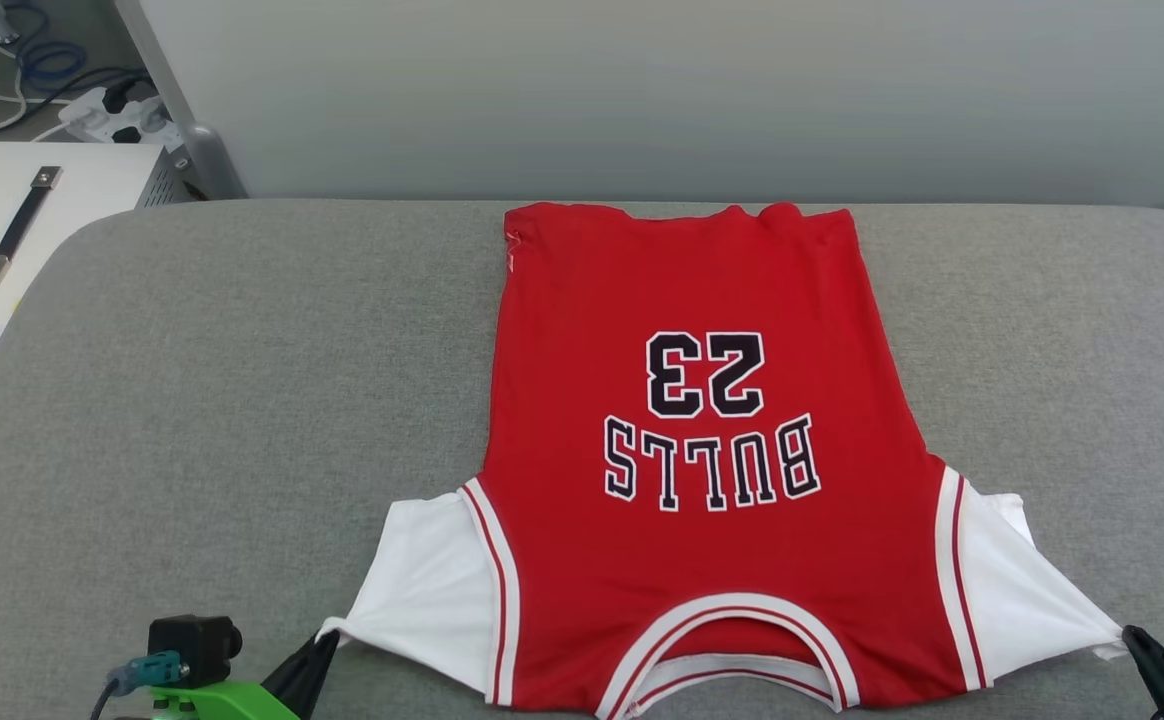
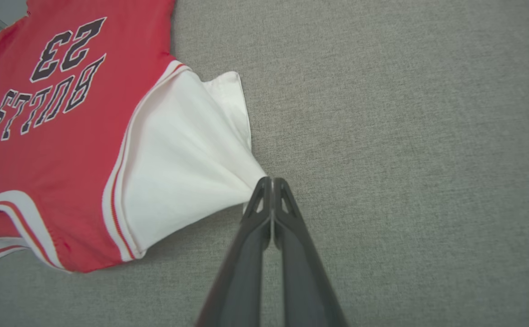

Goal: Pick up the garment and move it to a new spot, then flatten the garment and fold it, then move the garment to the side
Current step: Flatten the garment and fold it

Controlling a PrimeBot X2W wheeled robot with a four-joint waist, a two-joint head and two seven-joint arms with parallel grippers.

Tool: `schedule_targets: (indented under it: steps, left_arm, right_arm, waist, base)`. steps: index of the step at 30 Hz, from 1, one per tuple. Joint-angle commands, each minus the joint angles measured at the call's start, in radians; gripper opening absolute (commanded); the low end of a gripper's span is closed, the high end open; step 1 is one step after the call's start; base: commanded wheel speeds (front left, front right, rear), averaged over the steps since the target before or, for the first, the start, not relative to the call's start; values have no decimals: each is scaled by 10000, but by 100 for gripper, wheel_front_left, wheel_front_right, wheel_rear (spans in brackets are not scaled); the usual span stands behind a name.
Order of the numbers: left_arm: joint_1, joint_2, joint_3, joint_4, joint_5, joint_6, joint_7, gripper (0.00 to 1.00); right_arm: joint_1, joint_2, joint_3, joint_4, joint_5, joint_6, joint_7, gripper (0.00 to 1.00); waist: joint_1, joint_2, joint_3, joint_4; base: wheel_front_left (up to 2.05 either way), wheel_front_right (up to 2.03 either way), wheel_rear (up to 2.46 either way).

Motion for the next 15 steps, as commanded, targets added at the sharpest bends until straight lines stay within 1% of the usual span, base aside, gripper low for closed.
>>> schedule_targets:
  steps: [1, 7, 8, 9, 10, 12, 13, 15]
  left_arm:
    - [129, 73, 11, -177, -39, 117, 67, 0]
    - [54, -2, -134, -704, -11, 158, 192, 0]
    - [16, -5, -134, -781, -8, 157, 188, 0]
    - [-31, 6, -138, -881, 3, 157, 198, 0]
    - [-78, 37, -154, -980, 54, 159, 199, 0]
    - [-181, 62, -185, -1228, 133, 194, 228, 0]
    - [-316, 25, -302, -1762, 315, 409, 383, 0]
    - [-335, 11, -402, -2131, 397, 531, 539, 0]
  right_arm:
    - [132, 55, -154, -175, -113, -17, 116, 0]
    - [-21, 239, -348, -543, -270, -17, 548, 0]
    - [-84, 270, -390, -581, -278, -17, 609, 8]
    - [-155, 314, -431, -642, -252, -17, 737, 69]
    - [-205, 321, -413, -721, -211, -17, 893, 100]
    - [-384, 281, -475, -1025, -176, -17, 1102, 100]
    - [-884, 253, -605, -1616, 45, -17, 1603, 100]
    - [-1376, 239, -656, -1995, 235, -17, 2082, 100]
  waist:
    - [1, -1, 93, 60]
    - [1, -1, 381, 166]
    - [1, -1, 422, 183]
    - [1, -1, 494, 216]
    - [1, -1, 562, 242]
    - [1, -1, 738, 317]
    - [1, -1, 1071, 428]
    - [1, -1, 1328, 513]
  base:
    - [0, 0, 0]
    - [0, 0, 0]
    - [0, 0, 0]
    - [0, 0, 0]
    - [0, 0, 0]
    - [0, 0, 0]
    - [0, 0, 0]
    - [0, 0, 0]
